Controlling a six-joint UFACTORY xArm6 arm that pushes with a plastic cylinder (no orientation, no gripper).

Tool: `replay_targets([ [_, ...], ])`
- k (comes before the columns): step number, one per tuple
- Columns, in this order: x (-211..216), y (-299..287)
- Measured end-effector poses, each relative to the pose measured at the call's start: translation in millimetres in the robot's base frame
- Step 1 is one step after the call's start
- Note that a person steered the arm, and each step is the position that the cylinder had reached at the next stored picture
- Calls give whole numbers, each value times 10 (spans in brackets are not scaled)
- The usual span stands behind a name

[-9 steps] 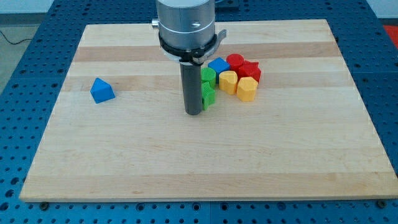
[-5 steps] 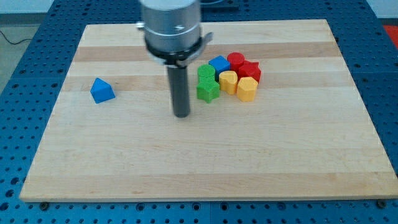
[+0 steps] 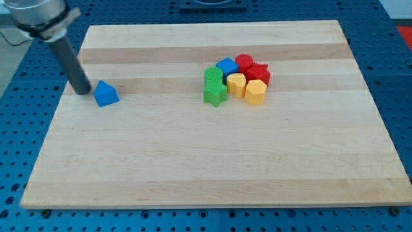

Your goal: Push blue triangle into group of blocks

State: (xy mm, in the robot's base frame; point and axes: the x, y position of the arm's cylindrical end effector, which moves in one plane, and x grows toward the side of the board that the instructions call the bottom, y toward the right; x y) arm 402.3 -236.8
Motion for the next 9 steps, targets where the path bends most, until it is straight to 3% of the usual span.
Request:
replay_targets([
  [2, 664, 1094],
  [3, 689, 1031],
  [4, 602, 622],
  [6, 113, 772],
  [9, 852, 2142],
])
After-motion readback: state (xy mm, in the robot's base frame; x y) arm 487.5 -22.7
